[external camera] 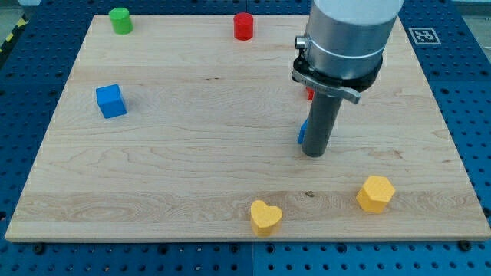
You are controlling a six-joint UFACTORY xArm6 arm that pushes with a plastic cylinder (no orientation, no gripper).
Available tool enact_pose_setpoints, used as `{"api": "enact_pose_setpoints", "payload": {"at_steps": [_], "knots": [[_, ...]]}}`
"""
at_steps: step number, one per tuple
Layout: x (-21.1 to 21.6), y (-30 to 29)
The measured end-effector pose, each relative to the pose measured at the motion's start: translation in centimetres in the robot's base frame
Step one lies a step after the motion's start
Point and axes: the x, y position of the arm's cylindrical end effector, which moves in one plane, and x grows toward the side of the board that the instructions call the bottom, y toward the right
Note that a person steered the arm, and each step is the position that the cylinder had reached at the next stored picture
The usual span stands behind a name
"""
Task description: Push the triangle above the hexagon
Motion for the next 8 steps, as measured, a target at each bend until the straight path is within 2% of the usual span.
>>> {"api": "enact_pose_setpoints", "payload": {"at_steps": [2,4,8], "knots": [[-0.1,-1.5],[-3.5,-3.9],[-3.7,2.8]]}}
